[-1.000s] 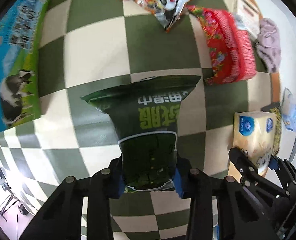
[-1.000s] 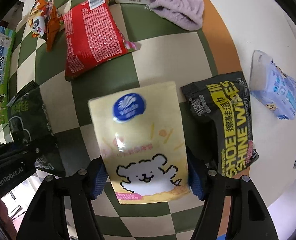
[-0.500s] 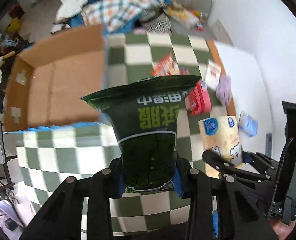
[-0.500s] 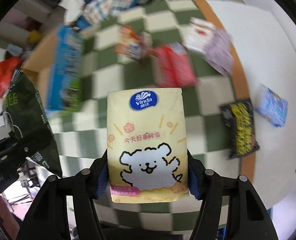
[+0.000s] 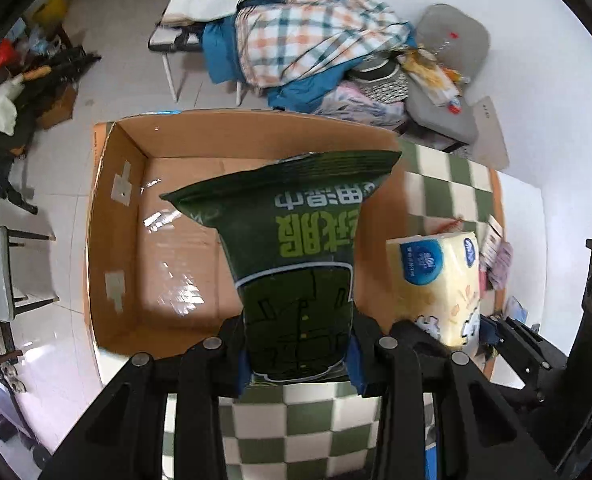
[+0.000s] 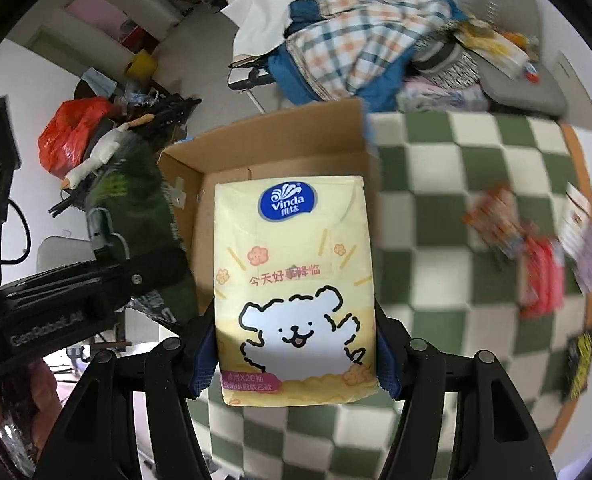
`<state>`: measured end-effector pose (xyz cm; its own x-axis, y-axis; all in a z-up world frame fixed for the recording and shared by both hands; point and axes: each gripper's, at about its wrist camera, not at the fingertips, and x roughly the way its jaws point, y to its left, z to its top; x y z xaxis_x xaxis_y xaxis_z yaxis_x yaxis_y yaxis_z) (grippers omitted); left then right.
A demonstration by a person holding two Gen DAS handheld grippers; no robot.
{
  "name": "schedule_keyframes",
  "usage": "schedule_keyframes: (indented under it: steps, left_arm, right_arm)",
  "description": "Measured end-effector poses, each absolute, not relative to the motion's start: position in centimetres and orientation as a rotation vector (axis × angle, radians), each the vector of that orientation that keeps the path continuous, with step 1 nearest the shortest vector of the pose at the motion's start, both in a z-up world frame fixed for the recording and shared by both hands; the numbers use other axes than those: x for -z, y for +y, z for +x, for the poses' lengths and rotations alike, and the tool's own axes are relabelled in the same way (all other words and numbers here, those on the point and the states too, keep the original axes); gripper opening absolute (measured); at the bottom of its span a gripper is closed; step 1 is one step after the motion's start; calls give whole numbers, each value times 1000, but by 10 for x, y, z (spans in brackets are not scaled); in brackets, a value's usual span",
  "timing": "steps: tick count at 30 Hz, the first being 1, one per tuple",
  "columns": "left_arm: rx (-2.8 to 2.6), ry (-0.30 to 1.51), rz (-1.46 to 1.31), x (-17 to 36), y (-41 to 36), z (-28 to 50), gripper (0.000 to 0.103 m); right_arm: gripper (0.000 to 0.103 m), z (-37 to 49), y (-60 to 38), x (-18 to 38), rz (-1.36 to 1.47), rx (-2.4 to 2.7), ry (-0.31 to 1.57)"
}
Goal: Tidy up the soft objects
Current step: 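Carry both packs into the cardboard box and open both tools, then move both tools back over the table toward the remaining packs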
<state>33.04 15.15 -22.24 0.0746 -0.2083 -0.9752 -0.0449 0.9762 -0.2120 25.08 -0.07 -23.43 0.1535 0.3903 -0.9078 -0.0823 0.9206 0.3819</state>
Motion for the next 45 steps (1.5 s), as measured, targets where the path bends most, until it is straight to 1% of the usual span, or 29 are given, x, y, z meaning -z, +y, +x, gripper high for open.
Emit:
schedule_keyframes:
  steps: [5, 10, 13, 18, 20, 22, 23, 24, 25, 26, 28, 29, 30, 31, 32, 34, 35, 45]
  left_arm:
    - [162, 1597, -236, 278, 187, 377, 34]
    - [215, 1698, -307, 328, 198, 403, 34]
    - [237, 1722, -285, 344, 196, 408, 34]
    - [213, 1731, -242, 351, 195, 412, 36]
    - [210, 1721, -246, 349, 197, 411, 39]
    - [204, 1720, -237, 346, 200, 407, 50]
    - [198, 1717, -235, 344, 201, 404, 53]
    - [199, 1719, -232, 344, 203, 403, 62]
    - [195, 1712, -230, 341, 204, 400, 72]
    - [190, 1706, -226, 339, 204, 400, 76]
    - [167, 1684, -216, 334, 208, 394, 88]
    - [159, 1673, -217, 331, 209, 392, 89]
    - [149, 1660, -221, 326, 212, 386, 90]
    - [141, 1652, -224, 325, 214, 384, 95]
    - [136, 1645, -226, 324, 214, 382, 97]
    - [124, 1625, -222, 316, 218, 371, 98]
    - [111, 1608, -211, 312, 219, 365, 98]
    - [23, 1463, -117, 267, 217, 310, 98]
  right_arm:
    - [66, 302, 59, 288, 232, -304, 1435]
    - [66, 337, 82, 341, 197, -273, 1487]
    - [66, 352, 86, 366, 176, -251, 1509]
    - [66, 372, 91, 393, 141, -240, 1520]
    - [67, 376, 92, 399, 137, -248, 1530]
    - [69, 378, 90, 402, 146, -255, 1536]
    - [76, 378, 89, 402, 147, -255, 1537]
    - [83, 377, 87, 401, 147, -246, 1536]
    - [84, 376, 86, 400, 146, -239, 1535]
    - [84, 376, 84, 399, 145, -238, 1537]
    - [84, 371, 82, 395, 143, -233, 1543]
    - [88, 369, 80, 392, 144, -232, 1547]
    - [93, 365, 78, 388, 145, -228, 1550]
    - [96, 361, 78, 384, 142, -225, 1548]
    - [98, 358, 77, 381, 136, -222, 1544]
    - [99, 350, 77, 374, 106, -213, 1539]
    - [102, 346, 76, 372, 94, -207, 1538]
    - [103, 298, 68, 339, 12, -162, 1499]
